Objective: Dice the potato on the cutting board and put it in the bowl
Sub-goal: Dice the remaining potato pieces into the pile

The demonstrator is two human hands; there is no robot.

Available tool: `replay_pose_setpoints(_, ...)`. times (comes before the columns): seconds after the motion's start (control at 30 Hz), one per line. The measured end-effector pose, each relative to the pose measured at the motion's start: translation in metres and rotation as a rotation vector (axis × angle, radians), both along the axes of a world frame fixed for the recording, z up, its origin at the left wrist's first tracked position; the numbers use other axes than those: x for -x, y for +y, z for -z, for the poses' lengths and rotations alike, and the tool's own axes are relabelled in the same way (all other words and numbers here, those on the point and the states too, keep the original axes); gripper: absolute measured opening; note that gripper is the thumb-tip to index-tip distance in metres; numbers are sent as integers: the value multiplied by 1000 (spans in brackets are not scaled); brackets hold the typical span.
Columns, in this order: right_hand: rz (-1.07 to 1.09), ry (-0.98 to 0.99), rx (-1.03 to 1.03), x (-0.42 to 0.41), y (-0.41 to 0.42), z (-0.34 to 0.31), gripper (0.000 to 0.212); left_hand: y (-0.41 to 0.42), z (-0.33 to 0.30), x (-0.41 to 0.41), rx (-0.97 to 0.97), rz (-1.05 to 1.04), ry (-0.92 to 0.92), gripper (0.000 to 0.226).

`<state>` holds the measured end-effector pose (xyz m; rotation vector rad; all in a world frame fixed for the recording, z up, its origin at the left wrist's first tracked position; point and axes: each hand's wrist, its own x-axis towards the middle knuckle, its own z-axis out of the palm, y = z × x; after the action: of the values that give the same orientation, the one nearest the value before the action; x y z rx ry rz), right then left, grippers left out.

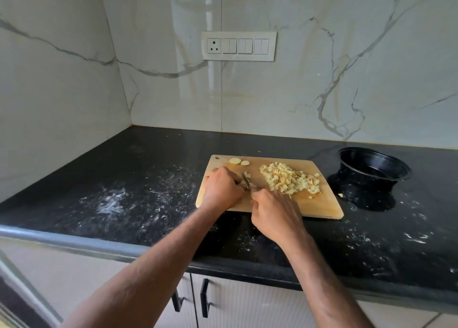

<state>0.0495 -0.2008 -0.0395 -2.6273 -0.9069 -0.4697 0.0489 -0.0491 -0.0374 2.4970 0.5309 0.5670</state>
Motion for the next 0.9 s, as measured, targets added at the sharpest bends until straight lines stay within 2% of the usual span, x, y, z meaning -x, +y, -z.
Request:
replay_pose_setpoints(0.1, 9, -11, 9, 7, -4, 1, 23, -3, -2, 1, 6, -6, 26, 10)
replay_pose_setpoints(0.33, -51, 47, 24, 26, -35, -1, 40, -5, -7, 4, 40, -9, 29, 13)
replay_pose_setpoints(0.43, -53, 45, 40, 27, -51, -10, 34, -2, -8, 5, 94, 3, 25, 12)
replay_pose_setpoints(0.53, 5, 27, -28, 19, -58, -19, 28, 4, -7, 6, 173, 24, -2, 11)
replay_pose_setpoints(0.67, 3, 7, -100, 15, -31, -17, 32, 7, -2, 7, 140, 8, -40, 9)
replay_pose_setpoints(0.9, 6, 2, -65, 9, -3, 6, 30, 4, 0, 2, 140, -20, -65, 9)
